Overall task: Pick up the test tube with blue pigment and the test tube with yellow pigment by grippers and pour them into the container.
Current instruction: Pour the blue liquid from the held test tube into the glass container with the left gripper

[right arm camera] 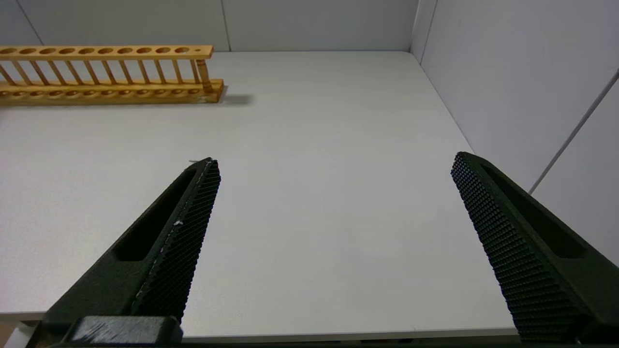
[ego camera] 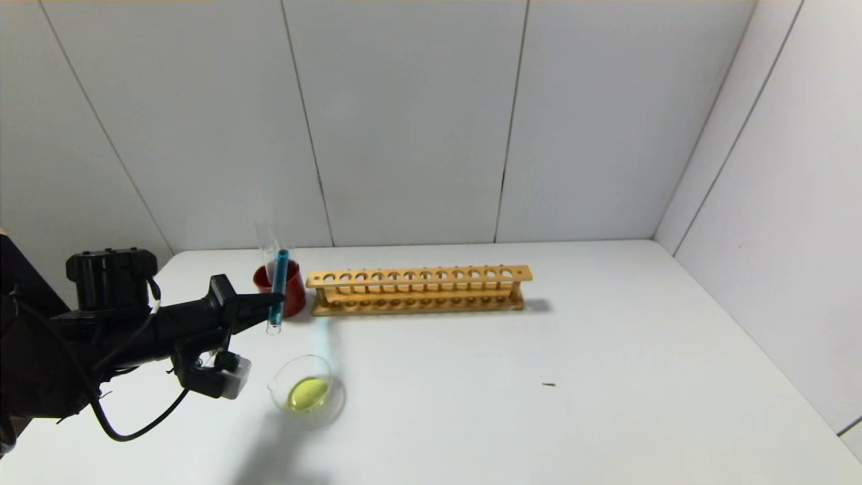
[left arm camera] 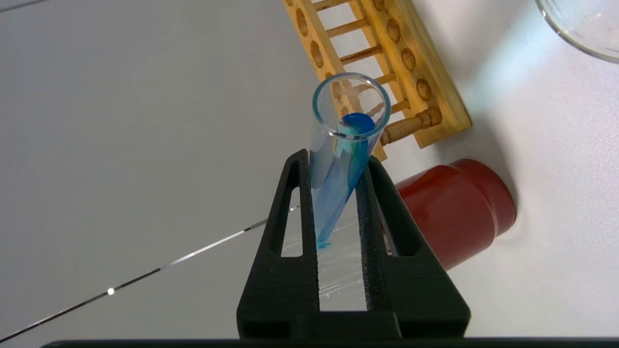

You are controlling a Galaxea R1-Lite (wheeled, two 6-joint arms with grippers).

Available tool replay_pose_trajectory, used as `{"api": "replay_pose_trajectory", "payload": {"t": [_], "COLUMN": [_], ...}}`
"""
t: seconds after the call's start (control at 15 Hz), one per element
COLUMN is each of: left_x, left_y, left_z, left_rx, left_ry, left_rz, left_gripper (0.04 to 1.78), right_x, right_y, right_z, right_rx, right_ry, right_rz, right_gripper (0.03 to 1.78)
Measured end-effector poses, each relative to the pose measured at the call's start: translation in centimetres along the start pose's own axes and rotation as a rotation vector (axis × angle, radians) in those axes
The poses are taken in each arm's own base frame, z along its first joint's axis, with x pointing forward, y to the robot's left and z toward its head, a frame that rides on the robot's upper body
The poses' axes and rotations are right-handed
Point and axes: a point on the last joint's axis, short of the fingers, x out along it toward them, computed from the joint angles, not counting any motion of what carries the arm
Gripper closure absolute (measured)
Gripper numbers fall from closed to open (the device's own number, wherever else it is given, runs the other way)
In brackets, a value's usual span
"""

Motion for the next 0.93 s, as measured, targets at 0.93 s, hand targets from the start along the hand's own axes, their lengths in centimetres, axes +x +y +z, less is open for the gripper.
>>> {"api": "replay_pose_trajectory", "payload": {"t": [0.93], "left_x": [1.3], "left_y": [0.1], "left_z": [0.2], "left_rx": [0.075], "left_ry": [-0.035], "left_rz": [0.009], "left_gripper": [1.52], "right_x": [0.0], "right_y": [0.0], "right_z": [0.0], "right_rx": [0.000], "right_ry": [0.000], "right_rz": [0.000], "right_gripper": [0.06]}}
